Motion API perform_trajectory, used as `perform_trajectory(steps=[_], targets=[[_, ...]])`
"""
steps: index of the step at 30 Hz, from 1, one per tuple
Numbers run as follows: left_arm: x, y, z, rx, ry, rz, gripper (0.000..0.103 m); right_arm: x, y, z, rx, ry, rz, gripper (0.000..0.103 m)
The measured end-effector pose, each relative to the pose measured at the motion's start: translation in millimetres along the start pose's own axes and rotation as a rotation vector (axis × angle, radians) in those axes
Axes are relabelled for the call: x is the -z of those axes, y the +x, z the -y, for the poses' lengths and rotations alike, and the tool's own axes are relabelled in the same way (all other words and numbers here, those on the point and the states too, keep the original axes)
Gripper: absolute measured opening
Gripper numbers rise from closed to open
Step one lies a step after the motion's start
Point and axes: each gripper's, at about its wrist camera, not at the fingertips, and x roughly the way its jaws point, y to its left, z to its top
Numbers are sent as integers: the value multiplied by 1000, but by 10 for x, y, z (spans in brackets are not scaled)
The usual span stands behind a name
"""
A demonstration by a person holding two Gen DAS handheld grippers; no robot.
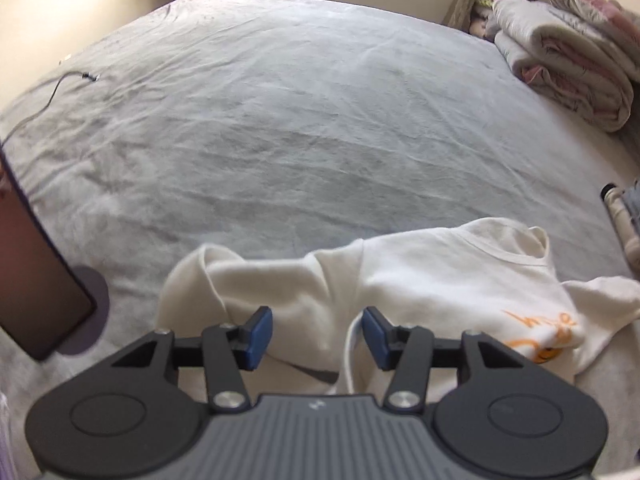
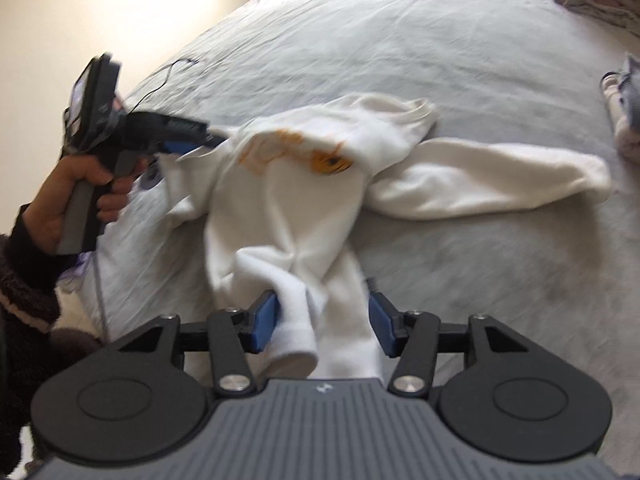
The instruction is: Fold clothes
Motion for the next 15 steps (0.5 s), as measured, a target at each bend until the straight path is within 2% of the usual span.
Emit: perform_trajectory(steps=[2, 6, 8, 11, 15], targets=[[-60, 4, -62, 3, 1, 9, 55, -88, 41, 146, 23, 11, 17, 61], [-141, 92, -180, 61, -19, -18, 56, -269, 148, 428, 53, 47, 34, 61], [-163, 164, -188, 56, -3, -24, 56, -361, 191, 548, 76, 51, 49, 62], [-183, 281, -199, 39, 22, -24, 56, -477, 338, 666, 168, -5, 79, 62], [-184, 431, -200, 36, 62, -18, 62, -579, 613, 751, 308, -144, 111, 62]])
